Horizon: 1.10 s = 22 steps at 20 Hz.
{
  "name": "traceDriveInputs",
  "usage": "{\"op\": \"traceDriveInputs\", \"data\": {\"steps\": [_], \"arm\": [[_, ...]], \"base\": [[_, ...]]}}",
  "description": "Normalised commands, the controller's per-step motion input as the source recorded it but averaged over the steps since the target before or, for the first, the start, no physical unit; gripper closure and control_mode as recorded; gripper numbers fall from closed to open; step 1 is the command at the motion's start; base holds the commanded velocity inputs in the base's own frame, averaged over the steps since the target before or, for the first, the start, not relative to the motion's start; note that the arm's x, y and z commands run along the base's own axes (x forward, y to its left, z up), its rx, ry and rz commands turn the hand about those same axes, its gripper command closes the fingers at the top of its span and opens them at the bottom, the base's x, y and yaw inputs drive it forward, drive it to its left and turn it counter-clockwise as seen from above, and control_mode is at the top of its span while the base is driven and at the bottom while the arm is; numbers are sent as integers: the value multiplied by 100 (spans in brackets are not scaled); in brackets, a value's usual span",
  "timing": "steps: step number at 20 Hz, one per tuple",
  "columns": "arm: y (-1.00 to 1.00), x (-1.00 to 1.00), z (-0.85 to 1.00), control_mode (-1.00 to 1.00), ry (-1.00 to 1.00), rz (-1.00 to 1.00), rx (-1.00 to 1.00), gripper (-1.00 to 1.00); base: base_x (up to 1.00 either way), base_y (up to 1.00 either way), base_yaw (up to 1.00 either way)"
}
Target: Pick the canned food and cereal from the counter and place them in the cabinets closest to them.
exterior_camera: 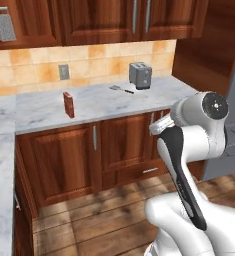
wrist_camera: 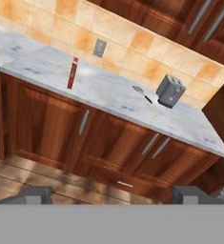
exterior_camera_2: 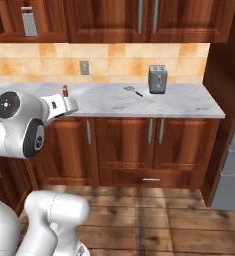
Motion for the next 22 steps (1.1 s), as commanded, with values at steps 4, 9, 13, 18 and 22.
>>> {"op": "traceDriveInputs", "data": {"steps": [4, 9, 13, 18, 22], "arm": [[0, 0, 0, 100, 0, 0, 0, -100], [0, 0, 0, 100, 0, 0, 0, -100], [0, 0, 0, 100, 0, 0, 0, -100], [0, 0, 0, 100, 0, 0, 0, -100], [0, 0, 0, 100, 0, 0, 0, -100]], "base": [[1, 0, 0], [35, 27, 0], [44, 50, 0], [50, 50, -1], [65, 36, 0]]}}
